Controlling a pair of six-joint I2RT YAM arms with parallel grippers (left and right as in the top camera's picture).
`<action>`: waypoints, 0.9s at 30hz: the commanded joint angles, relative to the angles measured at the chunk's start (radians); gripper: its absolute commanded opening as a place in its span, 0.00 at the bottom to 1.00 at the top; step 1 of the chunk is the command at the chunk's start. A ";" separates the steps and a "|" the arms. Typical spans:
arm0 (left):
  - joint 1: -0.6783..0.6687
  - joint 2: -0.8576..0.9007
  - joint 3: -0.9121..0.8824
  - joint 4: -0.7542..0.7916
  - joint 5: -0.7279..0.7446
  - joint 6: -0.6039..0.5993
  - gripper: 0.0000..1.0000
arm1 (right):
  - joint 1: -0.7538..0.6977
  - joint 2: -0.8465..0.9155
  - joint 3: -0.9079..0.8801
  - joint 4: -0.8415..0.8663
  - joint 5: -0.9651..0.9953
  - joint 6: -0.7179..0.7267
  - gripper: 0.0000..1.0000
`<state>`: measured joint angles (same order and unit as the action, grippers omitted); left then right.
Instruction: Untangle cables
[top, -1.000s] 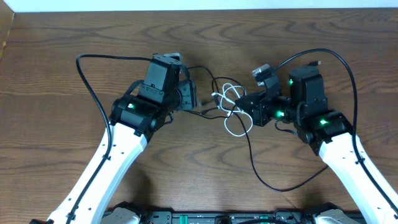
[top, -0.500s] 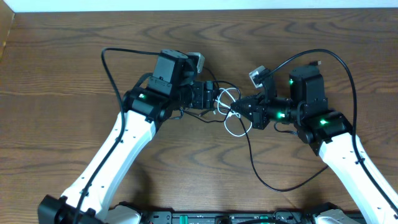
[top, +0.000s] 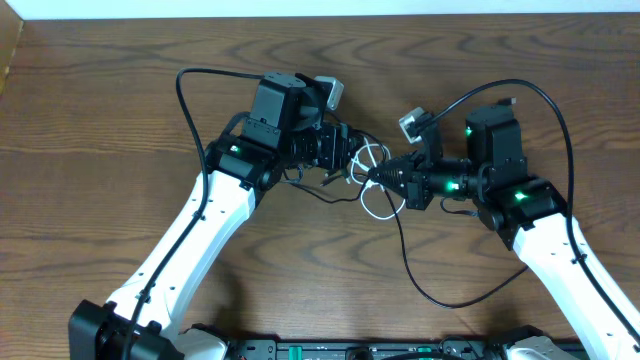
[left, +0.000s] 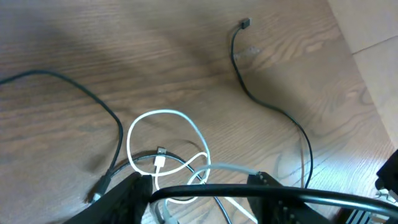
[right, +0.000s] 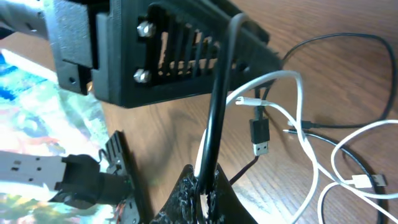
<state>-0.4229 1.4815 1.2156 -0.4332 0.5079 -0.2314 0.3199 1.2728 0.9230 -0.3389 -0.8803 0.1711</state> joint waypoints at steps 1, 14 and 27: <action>-0.002 0.004 0.013 0.022 0.023 0.014 0.52 | 0.002 -0.013 0.012 0.003 -0.060 -0.015 0.01; -0.002 0.004 0.013 0.083 -0.005 0.014 0.60 | 0.002 -0.012 0.012 0.007 -0.151 -0.015 0.01; -0.002 0.014 0.009 0.025 -0.007 0.015 0.62 | 0.002 -0.012 0.012 0.023 -0.203 -0.015 0.01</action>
<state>-0.4229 1.4815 1.2156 -0.3969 0.5102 -0.2279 0.3199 1.2728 0.9230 -0.3225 -1.0336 0.1711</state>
